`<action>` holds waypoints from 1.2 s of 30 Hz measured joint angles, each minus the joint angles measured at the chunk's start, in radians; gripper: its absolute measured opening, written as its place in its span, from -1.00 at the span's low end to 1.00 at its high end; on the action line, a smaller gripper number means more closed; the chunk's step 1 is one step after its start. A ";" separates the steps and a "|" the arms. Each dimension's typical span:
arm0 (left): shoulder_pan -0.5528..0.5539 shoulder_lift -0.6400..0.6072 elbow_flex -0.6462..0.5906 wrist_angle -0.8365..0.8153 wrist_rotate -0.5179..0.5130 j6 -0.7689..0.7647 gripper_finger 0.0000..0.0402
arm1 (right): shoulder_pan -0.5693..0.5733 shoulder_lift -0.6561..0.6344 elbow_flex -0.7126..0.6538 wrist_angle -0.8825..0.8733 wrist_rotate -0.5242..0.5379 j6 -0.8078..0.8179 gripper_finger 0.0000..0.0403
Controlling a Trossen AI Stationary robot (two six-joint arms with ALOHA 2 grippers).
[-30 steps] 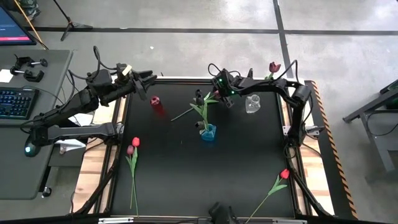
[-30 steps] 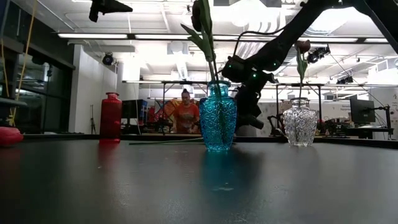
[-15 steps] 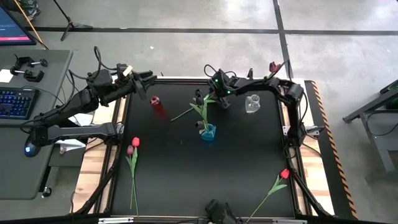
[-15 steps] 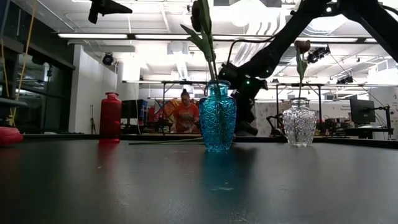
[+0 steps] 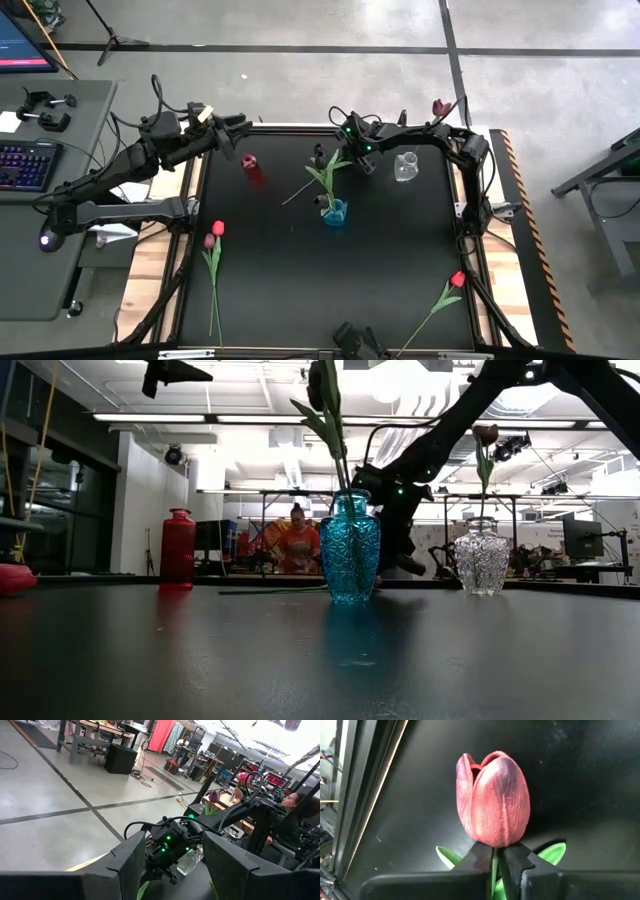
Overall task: Sort flowers into vase by color
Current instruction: Put the top red tulip into the transparent flower vase
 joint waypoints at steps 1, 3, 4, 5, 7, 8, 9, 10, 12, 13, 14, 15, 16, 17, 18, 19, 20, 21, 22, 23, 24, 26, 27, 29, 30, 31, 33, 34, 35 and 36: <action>0.000 0.000 0.000 0.000 0.000 0.000 -0.07 | 0.000 0.000 0.000 0.000 0.001 0.000 -0.97; 0.000 0.000 0.000 0.000 0.000 0.000 -0.07 | 0.000 0.000 0.000 0.000 0.002 0.000 -0.96; 0.000 0.000 0.000 0.000 0.000 0.000 -0.07 | 0.000 0.000 0.000 0.000 0.003 0.000 -0.96; 0.000 0.000 0.000 0.000 0.000 0.000 -0.07 | 0.000 0.000 0.000 0.001 0.005 -0.004 -0.97; 0.000 0.000 0.000 0.000 0.000 0.000 -0.07 | 0.000 -0.007 -0.002 0.005 0.010 -0.027 -0.98; 0.000 0.000 0.000 0.000 0.000 0.000 -0.07 | 0.000 -0.016 -0.003 0.005 0.030 -0.038 -0.99; 0.000 -0.001 0.000 0.000 0.000 0.000 -0.07 | -0.001 -0.028 -0.005 0.001 0.045 -0.048 -0.99; 0.000 -0.002 0.000 0.000 0.000 0.000 -0.07 | -0.004 -0.045 -0.005 0.000 0.059 -0.066 -0.99; 0.000 -0.003 0.000 0.004 0.000 0.001 -0.07 | -0.021 -0.085 -0.005 0.001 0.079 -0.113 -0.99; 0.000 -0.003 0.000 0.005 0.000 0.001 -0.07 | -0.033 -0.103 -0.004 0.006 0.082 -0.134 -0.99; 0.000 -0.003 0.000 0.005 0.000 0.001 -0.07 | -0.045 -0.120 -0.004 0.018 0.084 -0.153 -0.99; 0.000 -0.003 0.000 0.005 0.000 0.001 -0.07 | -0.056 -0.134 -0.004 0.036 0.087 -0.166 -0.99; 0.000 -0.003 0.000 0.005 0.000 0.001 -0.07 | -0.066 -0.150 -0.004 0.067 0.090 -0.184 -1.00; 0.000 -0.003 0.000 0.005 0.000 0.001 -0.07 | -0.074 -0.171 -0.004 0.109 0.098 -0.203 -1.00; 0.000 -0.003 0.000 0.005 0.000 0.001 -0.07 | -0.080 -0.194 -0.004 0.153 0.103 -0.223 -1.00; 0.000 -0.003 0.000 0.005 0.000 0.001 -0.07 | -0.086 -0.218 -0.004 0.189 0.106 -0.242 -1.00; 0.000 -0.003 0.000 0.005 0.000 0.001 -0.07 | -0.090 -0.241 -0.003 0.219 0.116 -0.263 -1.00; 0.000 -0.003 0.000 0.005 0.000 0.001 -0.07 | -0.095 -0.264 -0.002 0.238 0.126 -0.287 -1.00; 0.000 -0.003 0.000 0.005 0.001 0.001 -0.07 | -0.102 -0.286 -0.002 0.243 0.134 -0.311 -1.00; 0.000 -0.003 0.000 0.005 0.005 0.001 -0.07 | -0.108 -0.309 -0.002 0.244 0.143 -0.336 -1.00; 0.000 -0.003 0.000 0.005 0.009 0.001 -0.07 | -0.116 -0.335 -0.003 0.252 0.160 -0.370 -1.00; 0.000 -0.003 0.000 0.005 0.022 0.002 -0.07 | -0.135 -0.393 -0.003 0.259 0.181 -0.442 -1.00; 0.000 -0.003 0.000 0.005 0.028 0.002 -0.07 | -0.144 -0.421 -0.003 0.270 0.186 -0.484 -1.00; 0.000 -0.003 0.000 0.005 0.037 0.006 -0.07 | -0.158 -0.478 -0.003 0.281 0.184 -0.578 -1.00; 0.000 -0.003 0.000 0.005 0.043 0.013 -0.07 | -0.162 -0.507 -0.003 0.289 0.175 -0.633 -1.00; 0.000 -0.003 0.000 0.006 0.051 0.022 -0.07 | -0.164 -0.538 -0.003 0.294 0.164 -0.690 -1.00; 0.000 -0.003 0.000 0.007 0.058 0.041 -0.07 | -0.166 -0.605 0.002 0.289 0.150 -0.808 -1.00; 0.000 -0.003 0.000 0.010 0.059 0.053 -0.07 | -0.166 -0.638 0.010 0.279 0.138 -0.867 -1.00; 0.000 -0.003 0.000 0.015 0.066 0.065 -0.07 | -0.166 -0.670 0.021 0.257 0.123 -0.925 -1.00; 0.000 -0.003 0.000 0.026 0.074 0.078 -0.07 | -0.165 -0.700 0.031 0.230 0.104 -0.982 -1.00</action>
